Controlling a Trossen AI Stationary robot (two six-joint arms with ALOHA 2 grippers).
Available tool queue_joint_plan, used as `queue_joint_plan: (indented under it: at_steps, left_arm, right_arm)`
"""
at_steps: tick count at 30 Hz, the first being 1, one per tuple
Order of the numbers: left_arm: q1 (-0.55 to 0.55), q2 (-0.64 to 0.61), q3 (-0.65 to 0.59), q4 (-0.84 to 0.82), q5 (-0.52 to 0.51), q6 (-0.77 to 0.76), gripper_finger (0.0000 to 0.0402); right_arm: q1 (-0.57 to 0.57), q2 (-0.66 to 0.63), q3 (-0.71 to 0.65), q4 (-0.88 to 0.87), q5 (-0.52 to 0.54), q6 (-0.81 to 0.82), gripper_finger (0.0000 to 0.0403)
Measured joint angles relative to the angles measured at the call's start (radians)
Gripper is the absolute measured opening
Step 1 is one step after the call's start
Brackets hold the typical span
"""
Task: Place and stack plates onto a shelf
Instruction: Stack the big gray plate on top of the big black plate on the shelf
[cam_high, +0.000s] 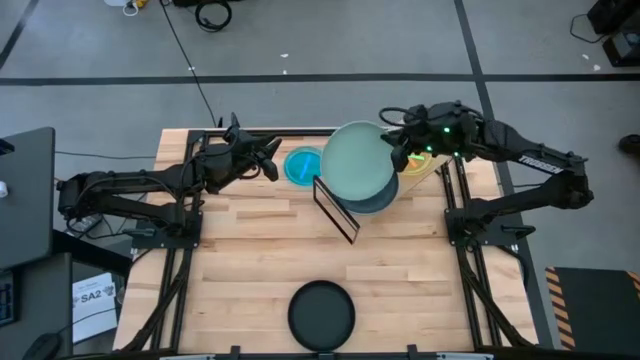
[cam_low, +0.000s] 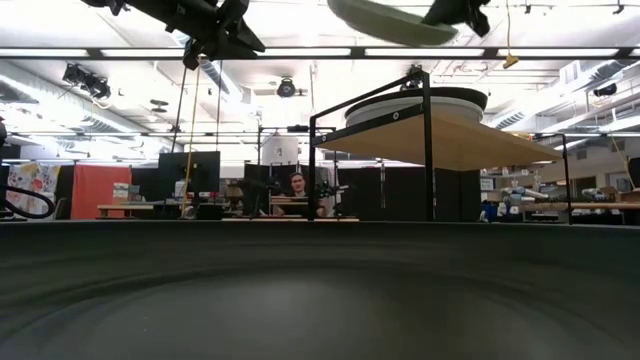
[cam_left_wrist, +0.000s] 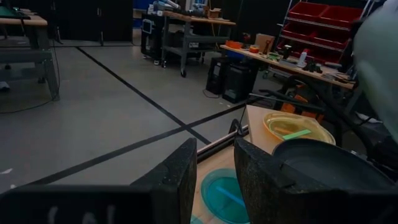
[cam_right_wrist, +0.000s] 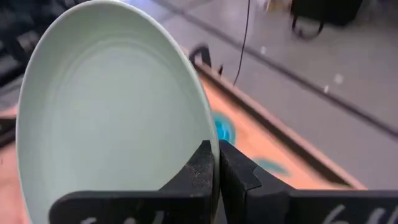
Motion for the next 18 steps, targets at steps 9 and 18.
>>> queue_joint_plan:
  at_steps: [9, 18]
  left_arm:
    - [0.000, 0.000, 0.000, 0.000, 0.000, 0.000, 0.0114]
    - [0.000, 0.000, 0.000, 0.000, 0.000, 0.000, 0.0114]
  right_arm:
    - [-0.099, 0.070, 0.000, -0.095, -0.107, 0.028, 0.0017]
    - [-0.192, 0.149, 0.000, -0.167, -0.233, 0.005, 0.0018]
